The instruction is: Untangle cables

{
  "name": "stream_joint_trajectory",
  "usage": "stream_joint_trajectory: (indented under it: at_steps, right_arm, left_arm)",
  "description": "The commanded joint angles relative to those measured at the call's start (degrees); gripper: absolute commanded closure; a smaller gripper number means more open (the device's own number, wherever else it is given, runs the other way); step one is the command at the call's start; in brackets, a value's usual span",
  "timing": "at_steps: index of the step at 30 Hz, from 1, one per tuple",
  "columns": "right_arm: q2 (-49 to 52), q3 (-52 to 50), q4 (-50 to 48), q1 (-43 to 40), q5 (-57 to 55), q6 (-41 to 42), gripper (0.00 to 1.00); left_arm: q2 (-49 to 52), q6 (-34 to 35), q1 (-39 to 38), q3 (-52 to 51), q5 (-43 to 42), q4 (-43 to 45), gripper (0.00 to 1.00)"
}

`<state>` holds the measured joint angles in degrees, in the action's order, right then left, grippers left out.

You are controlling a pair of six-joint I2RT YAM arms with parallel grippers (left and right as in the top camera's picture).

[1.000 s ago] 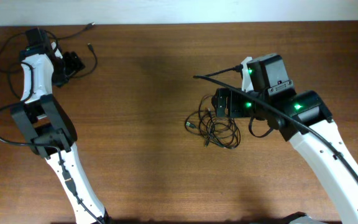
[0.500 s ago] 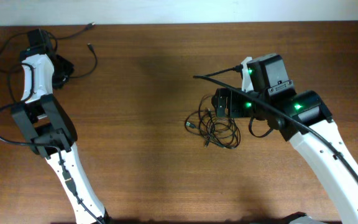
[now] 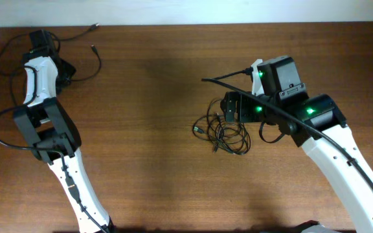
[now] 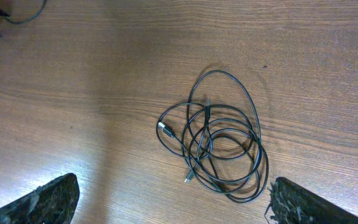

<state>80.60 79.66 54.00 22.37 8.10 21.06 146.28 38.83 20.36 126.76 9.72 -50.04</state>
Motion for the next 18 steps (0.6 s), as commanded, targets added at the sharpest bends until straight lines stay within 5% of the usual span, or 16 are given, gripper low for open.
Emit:
stream_joint_trajectory:
  at_steps: [1,5,14,18]
  right_arm:
    - [0.2,0.2,0.1,-0.3,0.5,0.4,0.01]
    - [0.2,0.2,0.0,-0.3,0.5,0.4,0.01]
    - [0.2,0.2,0.1,-0.3,0.5,0.4,0.01]
    - [0.2,0.2,0.0,-0.3,0.5,0.4,0.01]
  left_arm:
    - [3.7,-3.9,0.4,-0.5,1.3,0.6,0.41]
    - [3.7,-16.1,0.4,-0.5,1.4,2.5,0.44]
    - [3.8,-16.6,-0.1,-0.5,1.1,0.5,0.36]
    - [4.0,-15.9,-0.1,-0.5,0.3,-1.3,0.59]
